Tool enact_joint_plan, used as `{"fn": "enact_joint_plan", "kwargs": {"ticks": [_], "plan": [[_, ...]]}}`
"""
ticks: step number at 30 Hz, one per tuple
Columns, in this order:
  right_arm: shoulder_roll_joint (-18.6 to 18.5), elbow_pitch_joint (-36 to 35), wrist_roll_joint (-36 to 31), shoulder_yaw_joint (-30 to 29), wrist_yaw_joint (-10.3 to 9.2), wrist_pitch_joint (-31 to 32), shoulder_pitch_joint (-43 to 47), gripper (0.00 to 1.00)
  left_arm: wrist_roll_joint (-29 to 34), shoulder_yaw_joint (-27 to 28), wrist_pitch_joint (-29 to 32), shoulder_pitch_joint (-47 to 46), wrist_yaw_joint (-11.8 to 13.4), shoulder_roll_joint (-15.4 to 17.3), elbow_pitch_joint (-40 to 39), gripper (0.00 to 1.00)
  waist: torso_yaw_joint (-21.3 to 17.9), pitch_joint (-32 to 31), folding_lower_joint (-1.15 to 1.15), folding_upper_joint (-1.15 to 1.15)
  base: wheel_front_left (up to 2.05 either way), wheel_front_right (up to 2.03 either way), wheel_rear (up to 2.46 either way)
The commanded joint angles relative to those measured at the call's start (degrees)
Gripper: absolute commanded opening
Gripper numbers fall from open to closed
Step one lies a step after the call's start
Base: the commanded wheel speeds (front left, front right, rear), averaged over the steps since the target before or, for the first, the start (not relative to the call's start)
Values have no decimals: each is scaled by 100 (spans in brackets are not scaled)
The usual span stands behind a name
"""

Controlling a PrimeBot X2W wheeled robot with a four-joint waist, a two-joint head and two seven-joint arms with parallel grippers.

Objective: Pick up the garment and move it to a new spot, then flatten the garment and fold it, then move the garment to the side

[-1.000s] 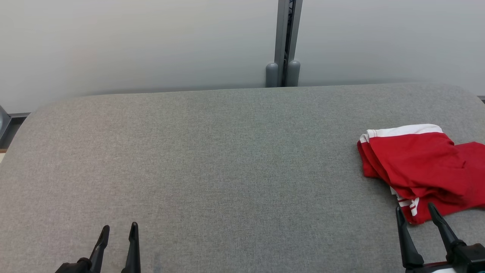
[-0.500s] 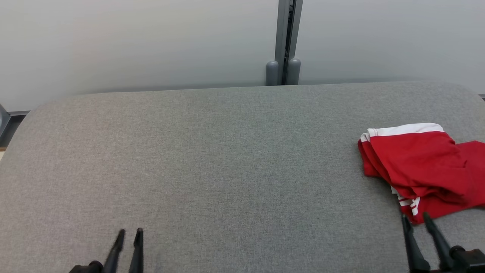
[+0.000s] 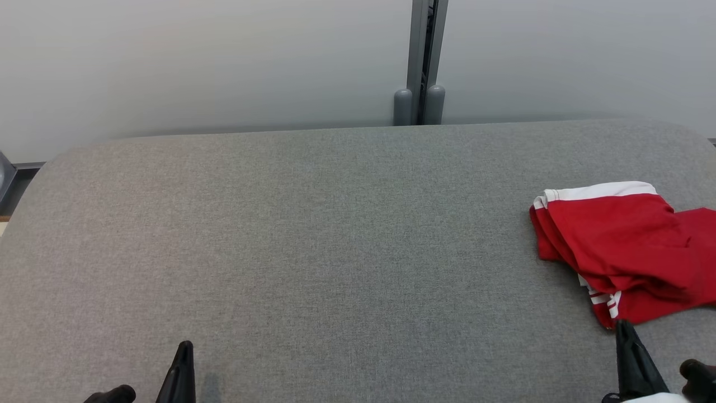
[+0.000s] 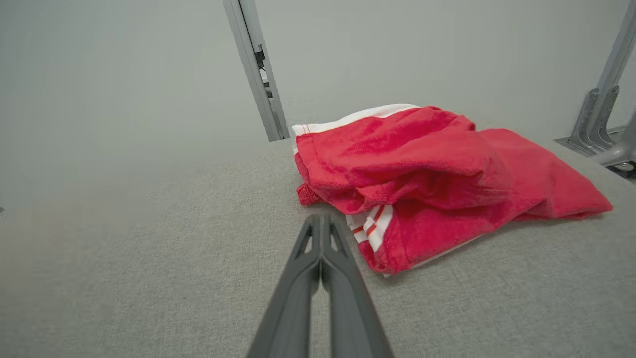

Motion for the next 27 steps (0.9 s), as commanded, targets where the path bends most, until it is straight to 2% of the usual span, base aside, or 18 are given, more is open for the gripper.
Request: {"fn": "enact_joint_plan", "kwargs": {"ticks": [1,27], "plan": [[-52,-43,325,-29,0,68,-178,0,-277,52,50,-191,38,47,-118,0,0,8,0,-5,0,0,0],[-95,186,2846,-77,0,654,-697,0,-2446,238,641,-676,181,76,-249,0,3,53,0,-5,0,0,0]]}}
